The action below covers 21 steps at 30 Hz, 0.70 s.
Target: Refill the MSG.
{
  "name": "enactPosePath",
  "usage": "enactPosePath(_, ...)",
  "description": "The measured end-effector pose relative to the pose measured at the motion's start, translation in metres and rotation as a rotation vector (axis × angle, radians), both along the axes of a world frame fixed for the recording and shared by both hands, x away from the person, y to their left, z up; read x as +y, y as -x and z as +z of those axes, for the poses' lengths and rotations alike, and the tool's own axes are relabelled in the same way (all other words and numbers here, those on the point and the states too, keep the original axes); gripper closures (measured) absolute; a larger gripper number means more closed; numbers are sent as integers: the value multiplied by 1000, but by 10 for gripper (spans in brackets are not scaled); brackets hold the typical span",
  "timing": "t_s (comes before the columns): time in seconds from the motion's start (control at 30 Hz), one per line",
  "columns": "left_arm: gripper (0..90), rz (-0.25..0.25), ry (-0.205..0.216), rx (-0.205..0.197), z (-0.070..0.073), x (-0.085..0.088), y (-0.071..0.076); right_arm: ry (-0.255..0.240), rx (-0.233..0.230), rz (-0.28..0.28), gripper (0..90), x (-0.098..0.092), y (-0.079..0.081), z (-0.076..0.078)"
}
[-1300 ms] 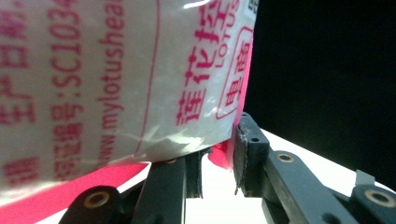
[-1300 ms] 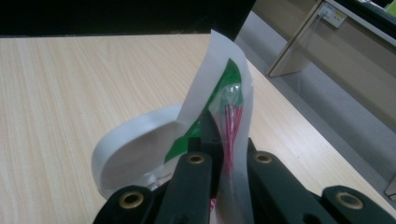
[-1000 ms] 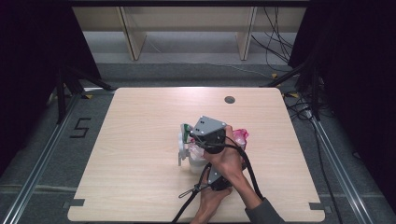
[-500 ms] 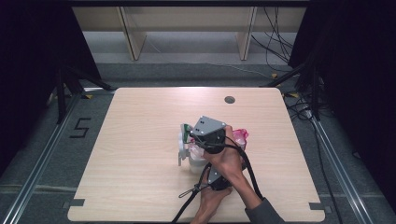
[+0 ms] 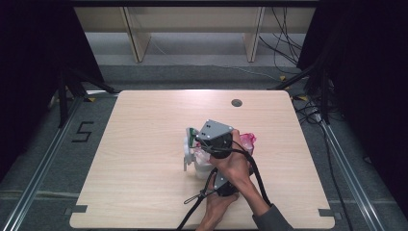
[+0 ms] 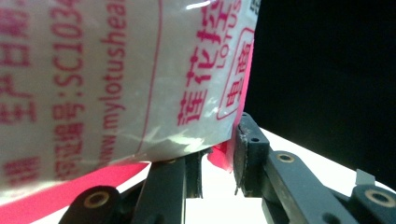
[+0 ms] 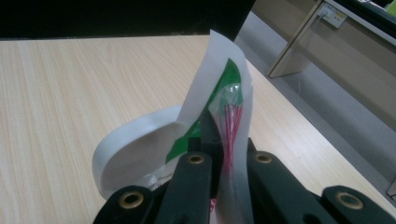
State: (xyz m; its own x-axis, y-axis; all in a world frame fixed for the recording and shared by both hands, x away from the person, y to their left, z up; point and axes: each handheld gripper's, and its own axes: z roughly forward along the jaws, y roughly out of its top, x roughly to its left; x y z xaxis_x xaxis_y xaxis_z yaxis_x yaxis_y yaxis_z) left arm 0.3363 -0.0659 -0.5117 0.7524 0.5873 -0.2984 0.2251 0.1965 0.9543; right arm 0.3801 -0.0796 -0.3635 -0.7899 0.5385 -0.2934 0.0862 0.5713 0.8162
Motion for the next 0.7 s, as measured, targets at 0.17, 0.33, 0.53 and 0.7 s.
enactPosePath(0.17, 749, 2, 1, -1, 1, 0, -1, 9, -12, 9, 900, 0, 0, 1)
enactPosePath(0.33, 749, -11, -109, -21, -1, 7, -2, 3, -11, 7, 900, -2, -3, 0)
enactPosePath(0.53, 749, -4, -1, 3, 0, -2, -2, 4, -6, 0, 900, -2, -2, 0)
enactPosePath(0.7, 749, -3, -7, -4, 1, -1, -1, 3, -19, 7, 900, -2, -1, 2)
